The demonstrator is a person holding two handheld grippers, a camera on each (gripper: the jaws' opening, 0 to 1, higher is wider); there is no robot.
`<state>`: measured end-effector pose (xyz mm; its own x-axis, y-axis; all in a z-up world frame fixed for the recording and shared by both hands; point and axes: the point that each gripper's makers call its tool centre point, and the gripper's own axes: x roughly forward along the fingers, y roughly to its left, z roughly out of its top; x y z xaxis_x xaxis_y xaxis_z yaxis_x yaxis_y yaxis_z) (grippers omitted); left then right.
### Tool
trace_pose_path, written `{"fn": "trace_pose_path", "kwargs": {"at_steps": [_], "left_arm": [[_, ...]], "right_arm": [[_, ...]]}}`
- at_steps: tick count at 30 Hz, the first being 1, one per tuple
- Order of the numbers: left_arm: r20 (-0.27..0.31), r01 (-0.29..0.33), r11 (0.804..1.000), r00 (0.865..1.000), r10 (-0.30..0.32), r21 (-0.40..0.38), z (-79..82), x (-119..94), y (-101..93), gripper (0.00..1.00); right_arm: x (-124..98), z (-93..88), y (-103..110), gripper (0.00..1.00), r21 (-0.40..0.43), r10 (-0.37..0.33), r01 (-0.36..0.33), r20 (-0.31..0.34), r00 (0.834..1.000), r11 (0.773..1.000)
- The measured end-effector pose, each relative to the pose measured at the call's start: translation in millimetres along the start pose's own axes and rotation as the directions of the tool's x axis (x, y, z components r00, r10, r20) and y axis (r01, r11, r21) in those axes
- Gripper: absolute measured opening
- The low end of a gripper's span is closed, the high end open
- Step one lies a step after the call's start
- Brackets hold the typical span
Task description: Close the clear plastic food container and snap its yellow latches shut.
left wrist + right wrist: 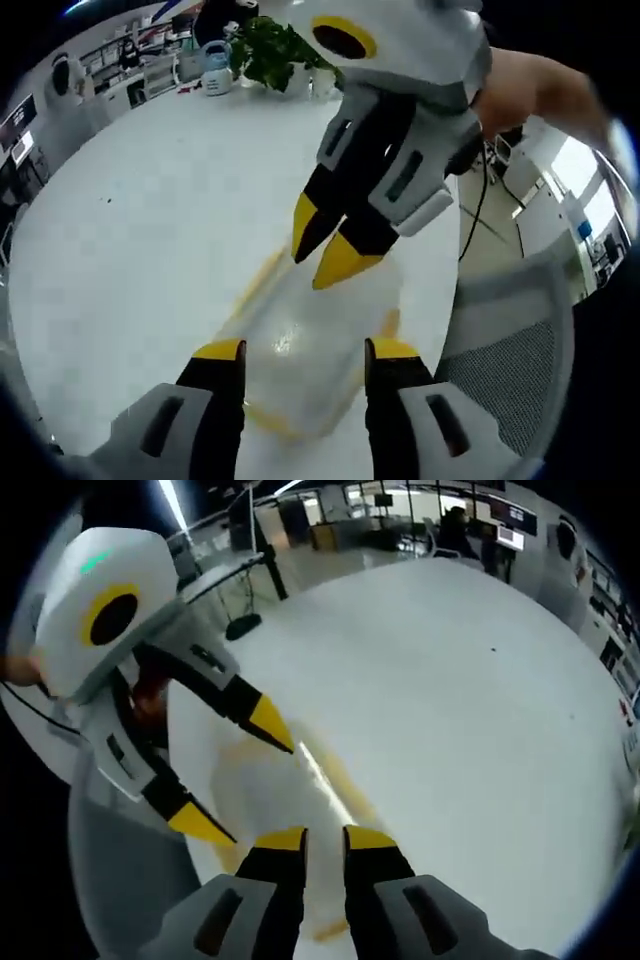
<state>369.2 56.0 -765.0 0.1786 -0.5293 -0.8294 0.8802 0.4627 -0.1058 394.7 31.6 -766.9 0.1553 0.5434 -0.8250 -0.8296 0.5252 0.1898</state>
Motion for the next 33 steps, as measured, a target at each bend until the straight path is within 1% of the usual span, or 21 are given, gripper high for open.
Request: {"fn": "trace_pose_path", "kwargs": {"at_steps": [4,5,8,11,13,14,16,19,21,24,29,32,33], "left_arm": [[0.020,0.016,1.000,1.000,-0.016,0.004,5.2,1.7,-3.8,0.47],[0.017,0.015,1.000,1.000,-0.015,0.002,5.2,2.6,-4.3,0.47],[-0.002,0.012,1.000,1.000,-0.011,0.025,1.1,6.3,-6.5,0.47],[-0.002,0.015,0.999,1.000,-0.015,0.035,0.5,6.8,-8.9,0.47],[-0.016,0.015,0.999,1.000,-0.014,0.049,-3.3,8.6,-10.6,0.47],[-0.012,0.007,0.997,1.000,-0.006,0.070,-2.7,8.2,-11.0,0.47],[-0.018,0.004,0.997,1.000,-0.002,0.081,-4.2,8.3,-13.4,0.48],[-0.033,-0.003,0.990,0.999,0.008,0.140,-7.9,7.8,-18.2,0.51],[-0.046,-0.019,0.979,0.999,0.028,0.204,-11.6,9.0,-19.9,0.53],[-0.046,-0.029,0.973,0.998,0.041,0.229,-13.4,10.4,-22.8,0.56],[-0.050,-0.046,0.963,0.997,0.062,0.267,-14.1,11.5,-21.4,0.56],[-0.049,-0.055,0.957,0.996,0.071,0.285,-15.3,11.8,-22.3,0.57],[-0.047,-0.057,0.955,0.996,0.074,0.291,-15.9,12.3,-22.6,0.57]], "right_arm": [[3.8,1.3,-1.8,0.11,-0.033,-0.006,0.005,-0.022,1.000,0.999],[4.2,1.5,-2.4,0.11,-0.034,-0.006,0.005,-0.025,1.000,0.999],[3.4,4.5,-2.8,0.11,-0.038,-0.004,0.003,-0.023,1.000,0.999],[3.4,6.2,-5.8,0.11,-0.043,-0.007,0.006,-0.024,1.000,0.999],[4.3,7.4,-8.6,0.11,-0.041,-0.007,0.006,-0.023,1.000,0.999],[4.9,7.8,-10.0,0.11,-0.039,-0.008,0.007,-0.024,1.000,0.999],[5.8,8.7,-12.5,0.12,-0.032,-0.009,0.008,-0.022,1.000,0.999],[8.5,9.5,-17.8,0.12,-0.041,-0.018,0.016,-0.028,0.999,0.999],[10.1,10.5,-20.5,0.12,-0.039,-0.011,0.010,-0.033,0.999,0.999],[10.6,12.1,-22.7,0.13,-0.033,-0.005,0.004,-0.036,0.999,0.999],[13.4,12.5,-25.3,0.17,-0.032,0.003,-0.004,-0.043,0.999,0.999],[18.4,6.3,-25.0,0.22,-0.030,0.032,-0.034,-0.075,0.997,0.999],[18.9,7.7,-24.8,0.22,-0.026,0.040,-0.042,-0.066,0.997,0.999]]}}
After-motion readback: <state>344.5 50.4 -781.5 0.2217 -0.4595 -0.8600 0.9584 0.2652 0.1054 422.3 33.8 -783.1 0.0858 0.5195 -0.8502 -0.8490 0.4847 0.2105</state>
